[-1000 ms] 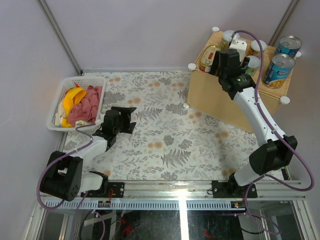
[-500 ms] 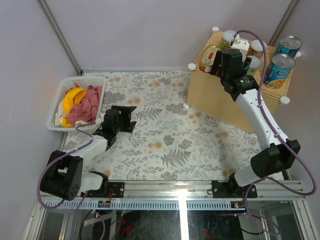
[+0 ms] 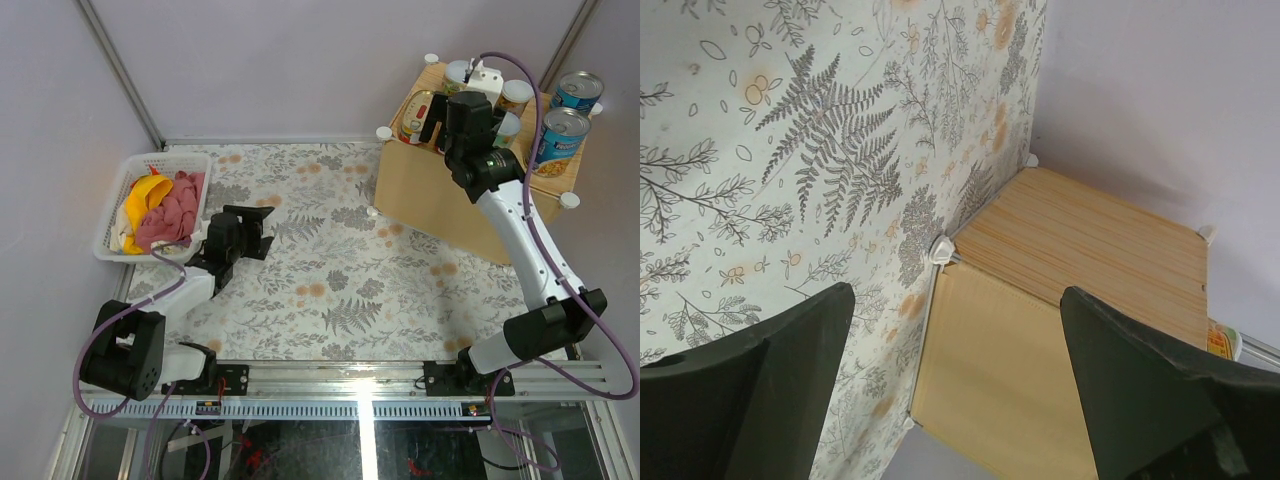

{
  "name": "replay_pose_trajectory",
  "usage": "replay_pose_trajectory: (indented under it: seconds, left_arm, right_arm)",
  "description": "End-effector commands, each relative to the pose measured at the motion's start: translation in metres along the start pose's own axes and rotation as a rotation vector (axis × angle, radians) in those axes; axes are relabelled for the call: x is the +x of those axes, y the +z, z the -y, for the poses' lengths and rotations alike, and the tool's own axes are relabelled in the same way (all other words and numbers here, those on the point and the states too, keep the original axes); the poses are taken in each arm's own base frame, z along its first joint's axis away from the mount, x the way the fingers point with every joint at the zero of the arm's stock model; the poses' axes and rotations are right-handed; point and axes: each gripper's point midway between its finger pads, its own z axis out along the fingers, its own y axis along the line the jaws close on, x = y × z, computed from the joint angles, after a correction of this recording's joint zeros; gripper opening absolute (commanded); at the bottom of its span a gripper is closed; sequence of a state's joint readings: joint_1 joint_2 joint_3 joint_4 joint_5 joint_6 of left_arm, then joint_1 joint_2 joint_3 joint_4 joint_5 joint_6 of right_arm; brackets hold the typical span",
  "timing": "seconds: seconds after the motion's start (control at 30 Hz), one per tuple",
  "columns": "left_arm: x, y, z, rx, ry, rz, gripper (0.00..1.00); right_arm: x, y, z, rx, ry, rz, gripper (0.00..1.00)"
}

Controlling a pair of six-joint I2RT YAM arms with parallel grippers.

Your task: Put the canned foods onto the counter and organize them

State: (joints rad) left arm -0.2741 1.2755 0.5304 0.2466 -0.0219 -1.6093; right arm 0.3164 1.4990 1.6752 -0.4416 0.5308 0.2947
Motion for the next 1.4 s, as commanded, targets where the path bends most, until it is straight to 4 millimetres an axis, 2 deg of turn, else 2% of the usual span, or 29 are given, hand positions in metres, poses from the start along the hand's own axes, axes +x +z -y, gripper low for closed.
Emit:
replay_pose_trajectory:
  seconds: [0.0, 0.1, 0.23, 0.3, 0.4, 0.53, 0.7, 0.83, 0.97, 1.07, 1.2, 1.37]
  left_arm:
    - [0.001, -0.001, 0.027, 0.061, 0.045, 0.002, 0.84]
    - [0.002, -0.003, 0.042, 0.086, 0.095, 0.008, 0.84]
    - [0.0, -0.003, 0.071, 0.119, 0.217, 0.036, 0.84]
    - [-0.001, -0.004, 0.084, 0.126, 0.29, 0.055, 0.84]
    - [-0.005, -0.006, 0.1, 0.145, 0.384, 0.085, 0.84]
    - [-0.012, -0.008, 0.106, 0.141, 0.479, 0.126, 0.84]
    - [-0.019, -0.011, 0.097, 0.12, 0.574, 0.156, 0.85]
    - [-0.026, -0.015, 0.09, 0.106, 0.634, 0.185, 0.85]
    - [-0.03, -0.016, 0.084, 0.089, 0.686, 0.2, 0.85]
    - [-0.033, -0.019, 0.08, 0.086, 0.724, 0.211, 0.85]
    - [-0.037, -0.024, 0.073, 0.076, 0.753, 0.224, 0.85]
    - [-0.041, -0.03, 0.069, 0.072, 0.79, 0.246, 0.85]
  right_arm:
    - [-0.041, -0.034, -0.008, -0.063, 0.019, 0.09, 0.92]
    - [-0.052, -0.047, -0.018, -0.092, 0.001, 0.12, 0.92]
    - [-0.067, -0.071, -0.052, -0.198, -0.047, 0.169, 0.92]
    - [-0.069, -0.082, -0.072, -0.25, -0.078, 0.182, 0.91]
    - [-0.061, -0.1, -0.103, -0.331, -0.127, 0.181, 0.92]
    - [-0.023, -0.113, -0.139, -0.439, -0.202, 0.145, 1.0]
    - [0.052, -0.12, -0.179, -0.588, -0.288, 0.04, 1.0]
    - [0.111, -0.128, -0.2, -0.686, -0.33, -0.042, 1.0]
    - [0.165, -0.122, -0.206, -0.699, -0.356, -0.149, 1.0]
    - [0.197, -0.113, -0.204, -0.67, -0.372, -0.224, 1.0]
    - [0.222, -0.106, -0.199, -0.642, -0.378, -0.265, 0.99]
    - [0.231, -0.107, -0.192, -0.657, -0.376, -0.256, 0.99]
